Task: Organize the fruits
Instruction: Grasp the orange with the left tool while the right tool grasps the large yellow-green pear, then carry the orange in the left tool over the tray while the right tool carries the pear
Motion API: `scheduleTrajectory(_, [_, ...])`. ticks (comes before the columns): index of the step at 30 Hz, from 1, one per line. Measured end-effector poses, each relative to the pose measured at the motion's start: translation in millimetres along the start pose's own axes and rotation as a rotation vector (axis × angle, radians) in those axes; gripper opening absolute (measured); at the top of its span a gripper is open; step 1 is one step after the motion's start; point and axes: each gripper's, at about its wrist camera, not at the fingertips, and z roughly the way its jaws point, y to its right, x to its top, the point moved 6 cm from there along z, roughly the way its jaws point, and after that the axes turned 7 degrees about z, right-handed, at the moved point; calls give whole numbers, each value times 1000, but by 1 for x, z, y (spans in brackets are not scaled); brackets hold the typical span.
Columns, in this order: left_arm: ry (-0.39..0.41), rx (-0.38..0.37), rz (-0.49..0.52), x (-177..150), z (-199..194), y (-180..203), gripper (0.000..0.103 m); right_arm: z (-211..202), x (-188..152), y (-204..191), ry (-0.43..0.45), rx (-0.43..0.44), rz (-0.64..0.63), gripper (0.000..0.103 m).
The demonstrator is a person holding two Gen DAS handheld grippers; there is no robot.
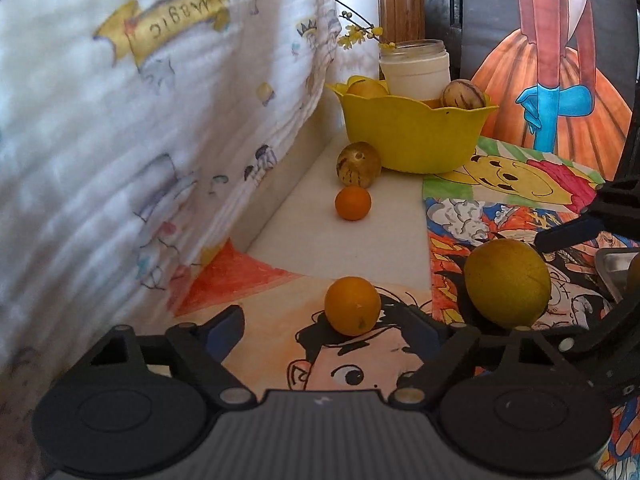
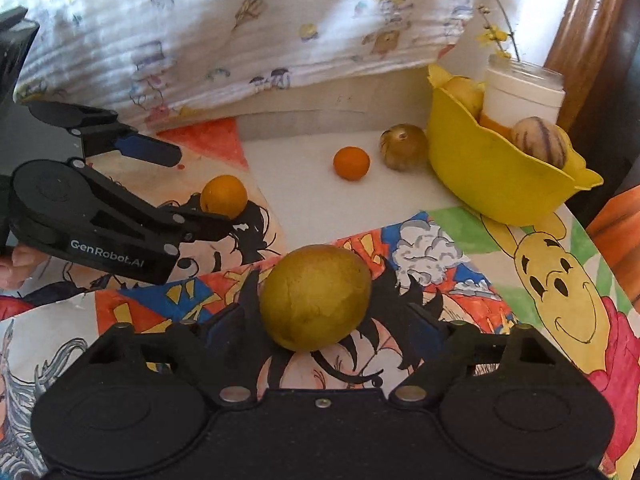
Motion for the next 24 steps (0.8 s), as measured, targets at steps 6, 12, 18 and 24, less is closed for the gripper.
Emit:
scheduleTrajectory(6, [-12, -28, -17, 1, 8, -1, 70, 8, 2, 1, -16, 6, 5, 75])
scheduleTrajectory(12, [-8, -64, -42, 2, 12, -1, 55, 12, 4, 12, -37, 56, 75, 68])
scheduleTrajectory(18, [6, -88, -31, 5, 14, 5, 36, 15, 5, 22, -58, 110, 142, 65])
scheduleTrajectory(24, [3, -85, -33, 5, 13, 4, 35, 14, 6, 20, -54, 117, 136, 61])
